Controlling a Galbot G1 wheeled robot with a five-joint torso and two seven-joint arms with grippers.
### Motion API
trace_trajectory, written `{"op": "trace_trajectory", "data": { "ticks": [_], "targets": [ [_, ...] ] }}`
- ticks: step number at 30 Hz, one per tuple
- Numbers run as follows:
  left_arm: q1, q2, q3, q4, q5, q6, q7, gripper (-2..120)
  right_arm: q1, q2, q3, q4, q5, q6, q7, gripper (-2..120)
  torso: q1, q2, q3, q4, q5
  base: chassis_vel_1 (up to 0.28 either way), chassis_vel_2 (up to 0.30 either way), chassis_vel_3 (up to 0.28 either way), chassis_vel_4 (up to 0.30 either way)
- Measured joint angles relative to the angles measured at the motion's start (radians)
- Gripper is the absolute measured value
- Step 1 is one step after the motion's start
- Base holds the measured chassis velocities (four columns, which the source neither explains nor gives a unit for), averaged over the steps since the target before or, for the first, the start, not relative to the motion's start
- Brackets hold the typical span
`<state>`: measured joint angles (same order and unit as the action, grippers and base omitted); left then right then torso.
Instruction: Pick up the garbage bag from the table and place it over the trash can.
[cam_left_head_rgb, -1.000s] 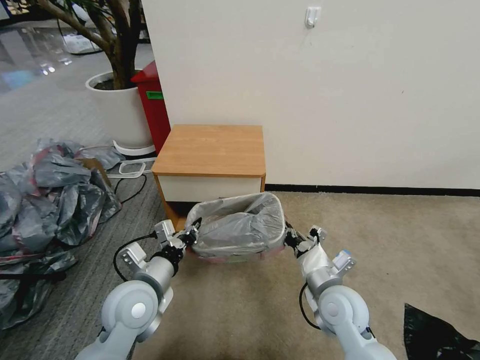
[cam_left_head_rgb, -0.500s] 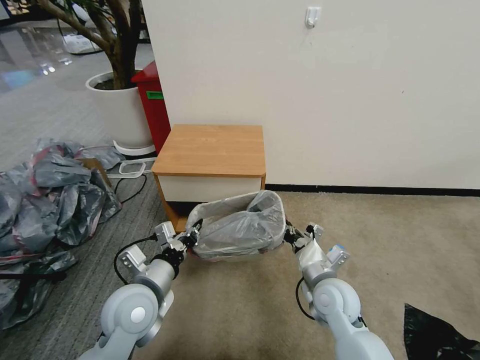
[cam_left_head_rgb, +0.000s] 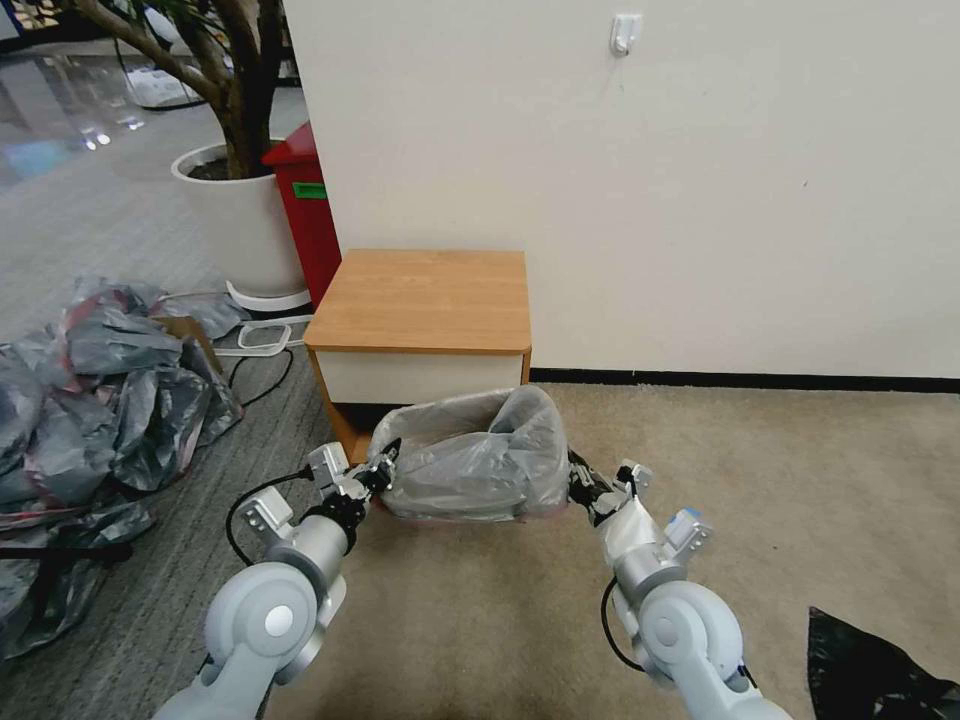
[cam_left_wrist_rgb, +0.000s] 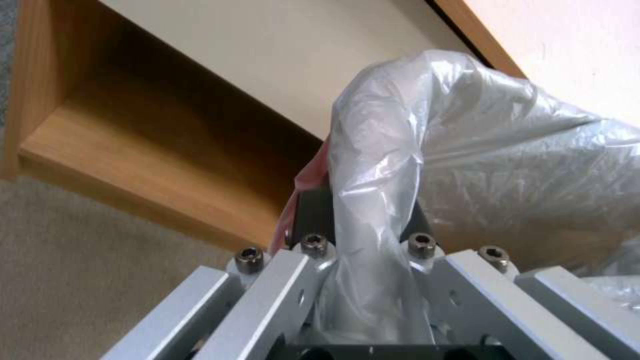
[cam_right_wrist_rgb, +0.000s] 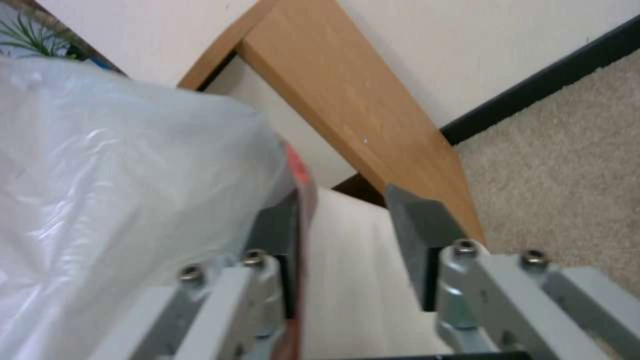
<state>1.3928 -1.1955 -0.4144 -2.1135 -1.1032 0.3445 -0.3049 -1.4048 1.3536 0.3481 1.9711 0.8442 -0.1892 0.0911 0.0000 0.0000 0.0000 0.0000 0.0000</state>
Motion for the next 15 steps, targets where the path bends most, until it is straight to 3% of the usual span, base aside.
{"op": "trace_trajectory", "data": {
  "ticks": [4,12,15],
  "targets": [
    [-0.001,0.006,-0.004,0.007,0.0,0.0,0.001,5,-0.013,-0.008,0.049,0.049,0.03,0.008,0.0,55,0.0,0.0,0.0,0.0,0.0,0.0,0.0,0.0,0.0],
    [-0.003,0.006,-0.004,0.01,0.001,0.0,0.001,5,0.009,-0.036,0.093,0.117,0.075,0.006,0.022,80,0.0,0.0,0.0,0.0,0.0001,0.0,0.0,0.0,0.0],
    [-0.005,0.015,0.0,0.013,0.024,0.0,0.002,5,0.041,-0.08,0.103,0.208,0.105,-0.018,0.043,95,0.0,0.0,0.0,0.0,0.0,0.0,0.0,0.0,0.0]
  ]
}}
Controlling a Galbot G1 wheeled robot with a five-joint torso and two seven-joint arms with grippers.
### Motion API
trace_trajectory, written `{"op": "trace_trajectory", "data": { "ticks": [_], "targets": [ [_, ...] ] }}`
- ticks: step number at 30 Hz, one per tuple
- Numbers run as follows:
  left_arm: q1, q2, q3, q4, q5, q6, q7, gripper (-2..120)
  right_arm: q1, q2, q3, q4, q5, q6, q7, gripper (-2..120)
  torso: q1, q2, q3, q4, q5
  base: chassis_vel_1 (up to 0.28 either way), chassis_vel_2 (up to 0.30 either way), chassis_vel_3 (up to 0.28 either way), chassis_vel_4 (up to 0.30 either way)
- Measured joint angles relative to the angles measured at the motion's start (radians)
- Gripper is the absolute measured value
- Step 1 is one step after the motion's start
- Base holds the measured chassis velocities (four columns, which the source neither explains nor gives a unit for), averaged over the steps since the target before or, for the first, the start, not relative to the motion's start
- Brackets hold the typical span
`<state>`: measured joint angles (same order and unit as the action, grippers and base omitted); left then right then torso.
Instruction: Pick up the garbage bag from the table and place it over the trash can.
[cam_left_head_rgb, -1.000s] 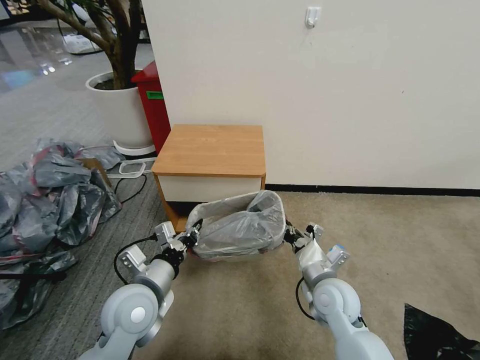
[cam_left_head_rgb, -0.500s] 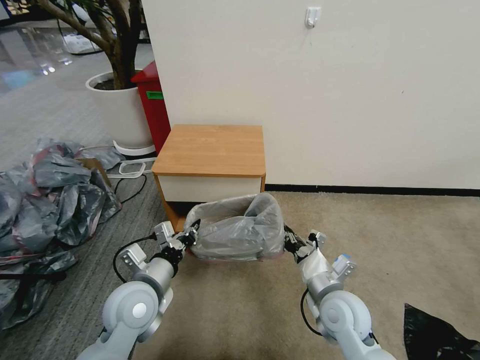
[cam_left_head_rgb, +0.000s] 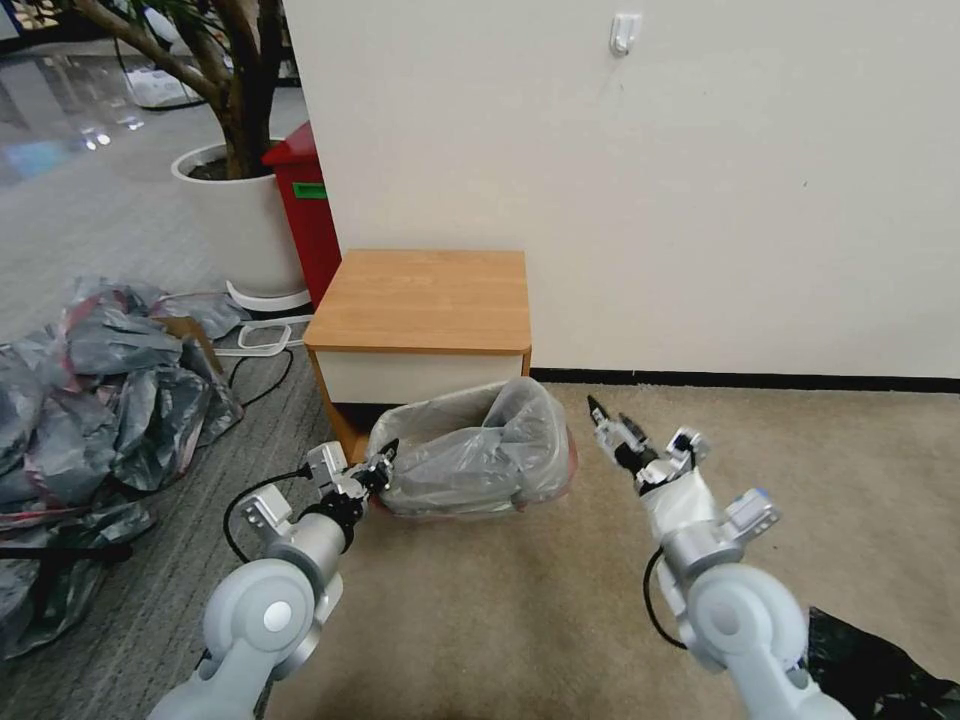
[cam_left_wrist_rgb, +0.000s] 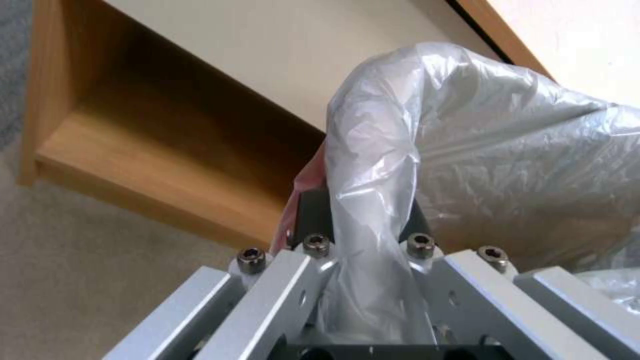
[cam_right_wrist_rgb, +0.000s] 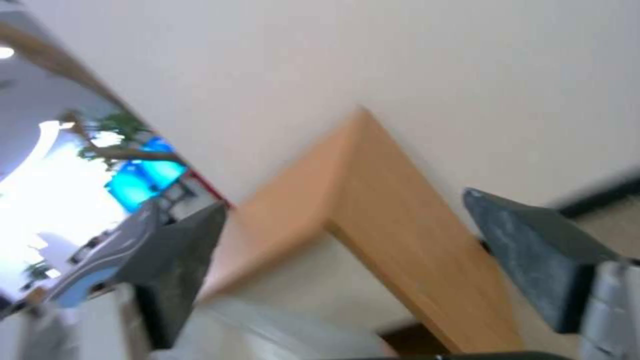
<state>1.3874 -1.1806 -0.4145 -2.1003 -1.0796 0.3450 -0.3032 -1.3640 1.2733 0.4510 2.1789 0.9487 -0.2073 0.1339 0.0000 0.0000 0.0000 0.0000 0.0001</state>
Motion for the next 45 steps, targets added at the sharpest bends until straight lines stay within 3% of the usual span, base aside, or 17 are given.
{"op": "trace_trajectory", "data": {
  "ticks": [6,9,12,13,14,15,16,19,22,25,33,45],
  "targets": [
    [0.002,0.01,0.019,0.001,0.094,-0.001,0.021,5,0.082,-0.117,-0.061,0.109,0.014,-0.103,-0.007,99,0.0,0.0,0.0,0.0001,-0.0004,0.0,0.0,0.0,0.0],
    [-0.001,0.016,0.047,0.001,0.206,-0.015,0.035,5,0.174,-0.221,-0.164,0.141,-0.06,-0.23,-0.053,85,0.0,0.0,0.0,0.0001,-0.0001,0.0,0.0,0.0,0.0],
    [-0.004,0.02,0.059,0.001,0.263,-0.024,0.043,5,0.218,-0.266,-0.222,0.142,-0.118,-0.267,-0.078,78,0.0,0.0,0.0,0.0001,0.0,0.0,0.0,0.0,0.0],
    [-0.008,0.025,0.074,0.002,0.32,-0.035,0.05,5,0.295,-0.327,-0.325,0.134,-0.199,-0.318,-0.094,72,0.0,0.0,0.0,0.0001,0.0,0.0,0.0,0.0,0.0],
    [-0.008,0.026,0.076,0.001,0.327,-0.037,0.051,5,0.304,-0.332,-0.336,0.132,-0.205,-0.323,-0.094,70,0.0,0.0,0.0,0.0,0.0,0.0,0.0,0.0,0.0],
    [-0.01,0.029,0.084,0.001,0.356,-0.043,0.053,5,0.369,-0.365,-0.412,0.119,-0.241,-0.353,-0.09,65,0.0,0.0,0.0,0.0,0.0001,0.0,0.0,0.0,0.0],
    [-0.01,0.029,0.084,0.001,0.356,-0.043,0.053,5,0.369,-0.365,-0.412,0.119,-0.241,-0.353,-0.09,65,0.0,0.0,0.0,0.0,0.0001,0.0,0.0,0.0,0.0],
    [-0.012,0.035,0.097,-0.002,0.44,-0.074,0.067,5,0.544,-0.408,-0.589,0.087,-0.233,-0.465,-0.04,48,0.0,0.0,0.0,0.0002,0.0,0.0,0.0,0.0,0.0],
    [-0.012,0.037,0.1,-0.002,0.488,-0.092,0.077,5,0.617,-0.414,-0.668,0.068,-0.198,-0.501,0.008,41,0.0,0.0,0.0,0.0002,-0.0001,0.0,0.0,0.0,0.0],
    [-0.011,0.039,0.101,-0.002,0.538,-0.11,0.088,5,0.695,-0.419,-0.772,0.024,-0.167,-0.51,0.082,26,0.0,0.0,0.0,0.0001,-0.0002,0.0,0.0,0.0,0.0],
    [-0.005,0.038,0.099,-0.013,0.582,-0.125,0.103,5,0.806,-0.406,-0.912,-0.078,-0.106,-0.51,0.159,0,0.0,0.0,0.0,0.0,-0.0001,0.0,0.0,0.0,0.0],
    [0.004,0.031,0.097,-0.048,0.593,-0.13,0.111,5,0.928,-0.372,-1.073,-0.16,0.066,-0.505,0.349,0,0.0,0.0,0.0,0.0,-0.0001,0.0,0.0,0.0,0.0]
  ]
}}
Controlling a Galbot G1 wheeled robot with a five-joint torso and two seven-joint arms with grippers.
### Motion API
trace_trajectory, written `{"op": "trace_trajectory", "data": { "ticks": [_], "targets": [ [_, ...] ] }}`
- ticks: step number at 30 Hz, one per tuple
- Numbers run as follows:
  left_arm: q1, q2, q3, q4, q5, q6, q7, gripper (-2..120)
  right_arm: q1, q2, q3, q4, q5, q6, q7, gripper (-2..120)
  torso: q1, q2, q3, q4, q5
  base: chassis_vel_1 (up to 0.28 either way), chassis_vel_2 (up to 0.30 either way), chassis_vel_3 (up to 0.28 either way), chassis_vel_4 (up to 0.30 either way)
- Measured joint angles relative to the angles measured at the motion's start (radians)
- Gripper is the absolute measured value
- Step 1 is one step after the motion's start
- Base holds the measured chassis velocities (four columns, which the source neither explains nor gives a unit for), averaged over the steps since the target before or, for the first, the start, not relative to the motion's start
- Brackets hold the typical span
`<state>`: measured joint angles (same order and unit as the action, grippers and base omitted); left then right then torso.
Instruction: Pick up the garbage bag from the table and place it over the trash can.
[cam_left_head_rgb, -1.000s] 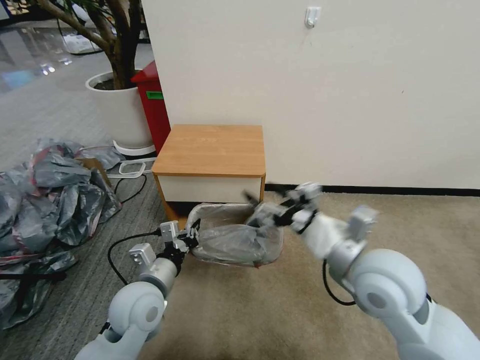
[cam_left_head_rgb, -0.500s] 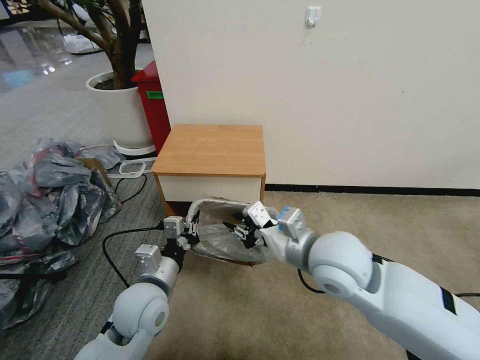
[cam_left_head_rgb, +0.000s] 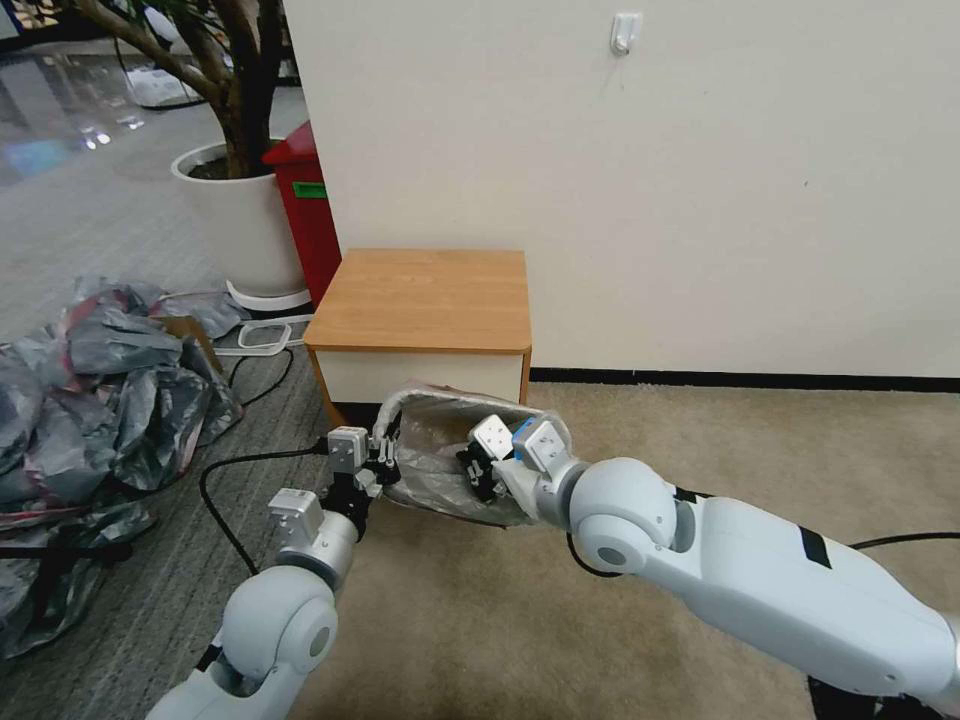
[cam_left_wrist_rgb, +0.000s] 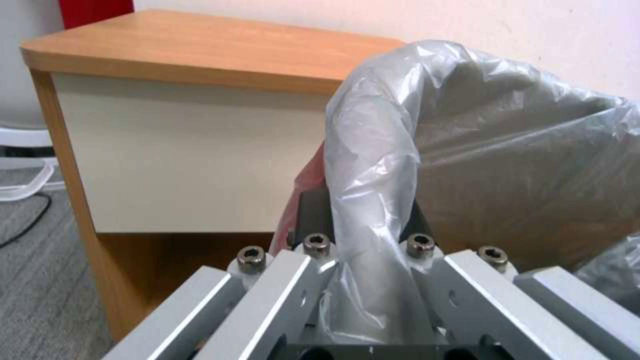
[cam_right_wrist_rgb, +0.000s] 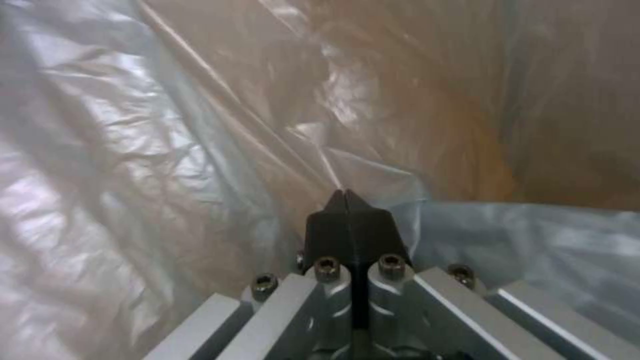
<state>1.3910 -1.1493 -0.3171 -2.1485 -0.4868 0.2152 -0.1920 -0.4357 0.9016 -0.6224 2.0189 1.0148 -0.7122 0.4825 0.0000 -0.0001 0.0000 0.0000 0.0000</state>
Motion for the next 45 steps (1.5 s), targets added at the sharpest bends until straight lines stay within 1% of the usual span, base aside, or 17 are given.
{"op": "trace_trajectory", "data": {
  "ticks": [3,7,12,23,26,27,28,31,32,35,37,38,41,42,45],
  "targets": [
    [0.016,-0.008,0.001,-0.011,0.019,-0.003,0.015,5,0.02,0.017,-0.019,-0.018,0.025,0.001,0.048,0,0.0,0.0,0.0,0.0,-0.0001,0.0,0.0,0.0,0.0],
    [0.031,-0.012,0.006,-0.023,0.03,-0.005,0.02,5,0.034,0.029,-0.03,-0.035,0.03,0.002,0.072,0,0.0,0.0,0.0,0.0,0.0,0.0,0.0,0.0,0.0],
    [0.043,-0.012,0.009,-0.045,0.031,-0.005,0.02,5,0.044,0.045,-0.044,-0.068,0.028,0.003,0.089,0,0.0,0.0,0.0,0.0,0.0,0.0,0.0,0.0,0.0],
    [0.045,-0.015,0.006,-0.058,0.028,-0.003,0.019,5,0.047,0.073,-0.058,-0.133,0.018,0.003,0.116,0,0.0,0.0,0.0,0.0,0.0,0.0,0.0,0.0,0.0],
    [0.045,-0.021,0.012,-0.059,0.017,0.003,0.017,5,0.049,0.074,-0.071,-0.149,-0.065,0.004,0.106,0,0.0,0.0,0.0,0.0,0.0,0.0,0.0,0.0,0.0],
    [0.045,-0.021,0.012,-0.059,0.017,0.003,0.017,5,0.049,0.074,-0.071,-0.149,-0.065,0.004,0.106,0,0.0,0.0,0.0,0.0,0.0,0.0,0.0,0.0,0.0],
    [0.044,-0.021,0.012,-0.059,0.006,0.008,0.016,5,0.051,0.07,-0.077,-0.149,-0.095,0.004,0.094,0,0.0,0.0,0.0,0.0,0.0001,0.0,0.0,0.0,0.0],
    [0.035,-0.015,0.012,-0.054,-0.019,0.024,0.015,5,0.077,0.048,-0.114,-0.134,-0.16,0.004,0.056,0,0.0,0.0,0.0,0.0,0.0001,0.0,0.0,0.0,0.0],
    [0.035,-0.015,0.012,-0.054,-0.019,0.024,0.015,5,0.077,0.048,-0.114,-0.134,-0.16,0.004,0.056,0,0.0,0.0,0.0,0.0,0.0001,0.0,0.0,0.0,0.0],
    [0.016,-0.005,0.016,-0.048,-0.019,0.039,0.014,5,0.13,0.035,-0.179,-0.124,-0.173,0.004,0.046,0,0.0,0.0,0.0,0.0,0.0,0.0,0.0,0.0,0.0],
    [0.013,-0.004,0.017,-0.048,-0.019,0.042,0.014,5,0.141,0.034,-0.192,-0.124,-0.173,0.004,0.045,0,0.0,0.0,0.0,0.0,0.0,0.0,0.0,0.0,0.0],
    [0.006,0.0,0.019,-0.048,-0.018,0.052,0.014,5,0.167,0.034,-0.223,-0.125,-0.174,0.004,0.039,0,0.0,0.0,0.0,0.0,0.0,0.0,0.0,0.0,0.0],
    [-0.004,0.009,0.022,-0.048,-0.018,0.068,0.014,5,0.218,0.033,-0.283,-0.133,-0.179,0.004,0.014,0,0.0,0.0,0.0,0.0,0.0,0.0,0.0,0.0,0.0],
    [-0.004,0.009,0.022,-0.048,-0.018,0.068,0.014,5,0.218,0.033,-0.283,-0.133,-0.179,0.004,0.014,0,0.0,0.0,0.0,0.0,0.0,0.0,0.0,0.0,0.0],
    [-0.007,0.017,0.022,-0.051,-0.014,0.082,0.02,5,0.273,0.028,-0.331,-0.14,-0.18,0.003,-0.02,0,0.0,0.0,0.0,0.0,0.0,0.0,0.0,0.0,0.0]
  ]
}}
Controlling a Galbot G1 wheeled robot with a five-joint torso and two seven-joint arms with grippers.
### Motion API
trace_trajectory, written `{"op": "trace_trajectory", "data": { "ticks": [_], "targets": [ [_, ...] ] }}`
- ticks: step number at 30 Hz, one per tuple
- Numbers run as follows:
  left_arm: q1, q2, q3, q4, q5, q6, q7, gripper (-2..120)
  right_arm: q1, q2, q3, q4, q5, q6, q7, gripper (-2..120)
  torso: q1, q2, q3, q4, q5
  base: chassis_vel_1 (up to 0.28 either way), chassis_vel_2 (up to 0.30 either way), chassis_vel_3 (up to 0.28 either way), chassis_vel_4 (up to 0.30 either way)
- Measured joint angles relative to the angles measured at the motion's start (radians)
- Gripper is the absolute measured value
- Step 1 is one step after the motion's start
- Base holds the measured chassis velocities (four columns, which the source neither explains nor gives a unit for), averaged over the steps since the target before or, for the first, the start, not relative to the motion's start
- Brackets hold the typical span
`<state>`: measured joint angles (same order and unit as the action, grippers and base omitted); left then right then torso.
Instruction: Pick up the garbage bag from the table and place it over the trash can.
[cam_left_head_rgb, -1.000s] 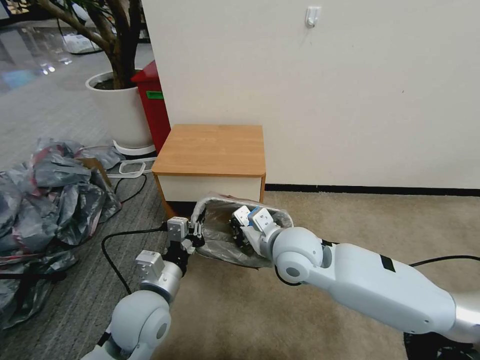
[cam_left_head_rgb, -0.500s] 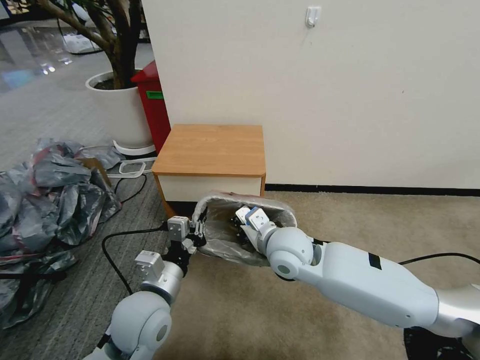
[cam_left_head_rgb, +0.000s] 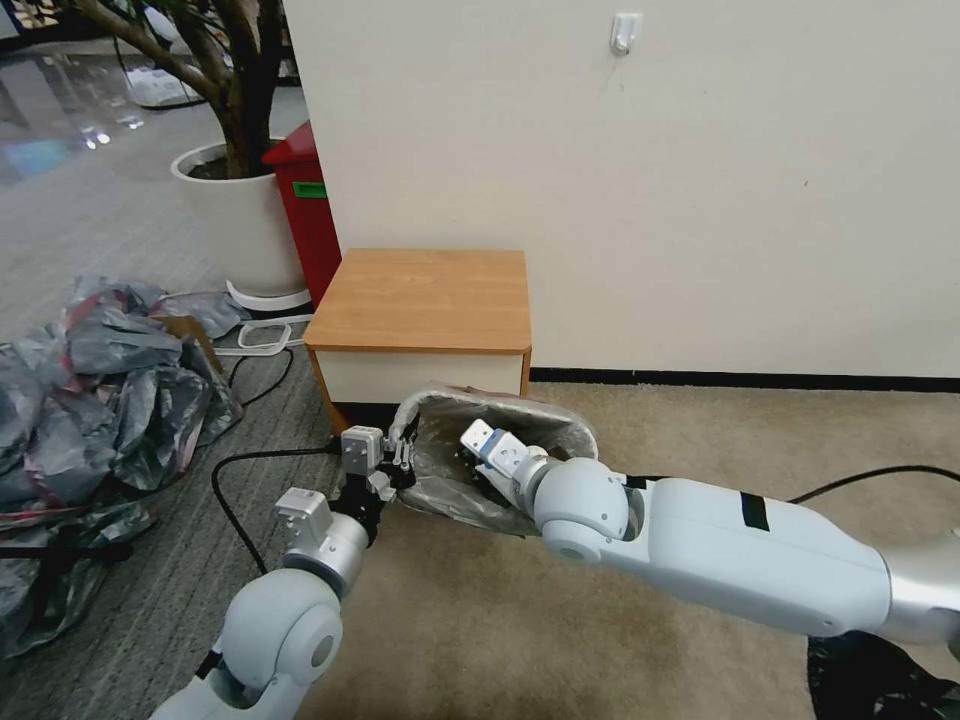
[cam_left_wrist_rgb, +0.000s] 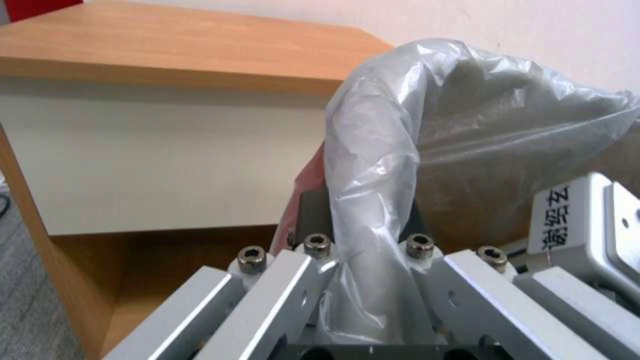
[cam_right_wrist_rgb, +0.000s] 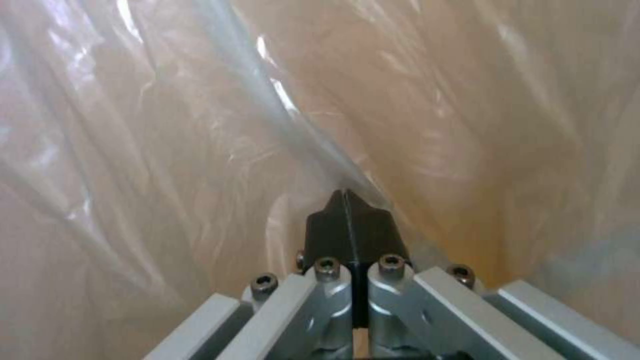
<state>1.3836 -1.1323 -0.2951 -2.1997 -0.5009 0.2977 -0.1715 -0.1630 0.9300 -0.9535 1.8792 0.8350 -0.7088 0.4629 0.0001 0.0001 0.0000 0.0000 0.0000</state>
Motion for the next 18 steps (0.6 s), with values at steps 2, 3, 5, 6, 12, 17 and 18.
{"op": "trace_trajectory", "data": {
  "ticks": [2,3,5,6,12,17,18],
  "targets": [
    [0.0,0.001,-0.001,-0.001,0.005,0.002,0.006,5,0.022,-0.004,-0.012,-0.004,0.001,0.0,-0.027,0,0.0,0.0,0.0,0.0,0.0,0.0,0.0,0.0,0.0],
    [0.001,0.001,-0.002,-0.002,0.011,0.003,0.012,5,0.041,-0.008,-0.021,-0.006,0.001,0.0,-0.058,0,0.0,0.0,0.0,0.0,-0.0001,0.0,0.0,0.0,0.0],
    [0.002,0.001,-0.005,-0.003,0.018,0.004,0.02,5,0.06,-0.012,-0.03,-0.008,0.001,0.0,-0.104,0,0.0,0.0,0.0,0.0,-0.0001,0.0,0.0,0.0,0.0],
    [0.003,0.001,-0.006,-0.004,0.021,0.005,0.023,5,0.073,-0.014,-0.034,-0.01,0.001,0.0,-0.152,0,0.0,0.0,0.0,0.0,-0.0001,0.0,0.0,0.0,0.0],
    [0.009,0.002,-0.01,-0.019,0.023,0.014,0.03,5,0.092,0.0,-0.029,-0.053,-0.047,0.0,-0.363,0,0.0,0.0,0.0,0.0001,0.0,0.0,0.0,0.0,0.0],
    [0.02,0.002,-0.013,-0.031,0.023,0.017,0.032,5,0.098,0.012,-0.026,-0.083,-0.079,-0.001,-0.408,0,0.0,0.0,0.0,0.0,-0.0001,0.0,0.0,0.0,0.0],
    [0.025,0.001,-0.015,-0.035,0.023,0.018,0.032,5,0.1,0.016,-0.026,-0.089,-0.082,-0.001,-0.41,0,0.0,0.0,0.0,0.0,0.0,0.0,0.0,0.0,0.0]
  ]
}}
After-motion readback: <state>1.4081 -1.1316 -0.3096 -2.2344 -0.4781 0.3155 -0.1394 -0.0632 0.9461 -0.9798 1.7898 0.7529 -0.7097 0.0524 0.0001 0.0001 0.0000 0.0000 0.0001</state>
